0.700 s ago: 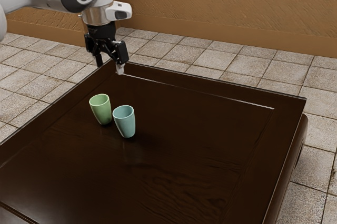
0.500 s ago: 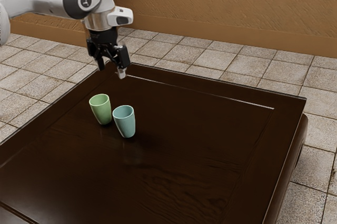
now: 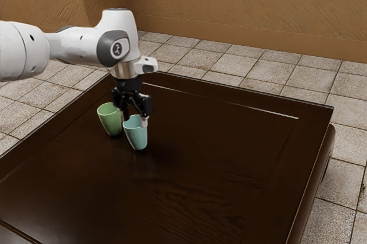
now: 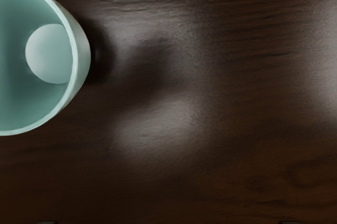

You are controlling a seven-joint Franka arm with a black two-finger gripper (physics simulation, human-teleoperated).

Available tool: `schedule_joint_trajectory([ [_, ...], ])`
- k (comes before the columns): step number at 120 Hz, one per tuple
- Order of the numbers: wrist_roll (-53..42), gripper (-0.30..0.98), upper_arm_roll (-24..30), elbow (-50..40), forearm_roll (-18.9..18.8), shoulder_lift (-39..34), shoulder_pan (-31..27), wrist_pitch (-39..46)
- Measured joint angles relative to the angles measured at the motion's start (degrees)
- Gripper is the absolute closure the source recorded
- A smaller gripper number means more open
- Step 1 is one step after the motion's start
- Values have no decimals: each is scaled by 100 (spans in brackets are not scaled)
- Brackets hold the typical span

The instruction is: Place the right cup onto the left cup

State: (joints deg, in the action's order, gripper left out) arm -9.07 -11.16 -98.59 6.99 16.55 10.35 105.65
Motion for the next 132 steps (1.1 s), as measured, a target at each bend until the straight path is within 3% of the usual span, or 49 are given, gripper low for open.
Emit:
schedule_joint_trajectory([
  [80, -585, 29, -1, 1106, 256, 1542, -422, 638],
  [115, -778, 62, 0, 1129, 345, 1590, -429, 721],
  [132, -831, 71, 0, 1122, 367, 1588, -429, 735],
])
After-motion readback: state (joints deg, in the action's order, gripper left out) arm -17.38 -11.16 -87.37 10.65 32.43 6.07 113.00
